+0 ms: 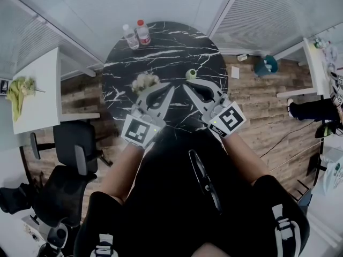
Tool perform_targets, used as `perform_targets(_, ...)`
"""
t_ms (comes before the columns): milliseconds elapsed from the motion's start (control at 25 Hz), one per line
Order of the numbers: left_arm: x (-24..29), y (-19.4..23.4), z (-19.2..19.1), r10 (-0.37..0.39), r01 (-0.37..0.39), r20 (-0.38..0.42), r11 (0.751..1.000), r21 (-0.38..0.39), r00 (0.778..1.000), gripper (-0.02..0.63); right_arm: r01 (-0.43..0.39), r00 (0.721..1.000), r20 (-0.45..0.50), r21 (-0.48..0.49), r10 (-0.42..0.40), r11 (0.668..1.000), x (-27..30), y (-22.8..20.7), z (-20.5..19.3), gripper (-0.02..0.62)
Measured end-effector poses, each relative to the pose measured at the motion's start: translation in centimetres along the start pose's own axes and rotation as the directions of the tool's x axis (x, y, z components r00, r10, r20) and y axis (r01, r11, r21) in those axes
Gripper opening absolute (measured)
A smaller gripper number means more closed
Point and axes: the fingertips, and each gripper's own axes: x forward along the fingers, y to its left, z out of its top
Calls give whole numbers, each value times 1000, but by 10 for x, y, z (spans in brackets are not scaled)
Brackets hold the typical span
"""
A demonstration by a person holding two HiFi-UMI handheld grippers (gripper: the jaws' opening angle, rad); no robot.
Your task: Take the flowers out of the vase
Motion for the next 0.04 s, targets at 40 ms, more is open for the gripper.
perform_targets(40, 0, -1, 1, -1, 1, 0, 1000, 0, 1000, 12, 1, 1000, 0, 0, -1, 1000, -1, 0, 0, 20)
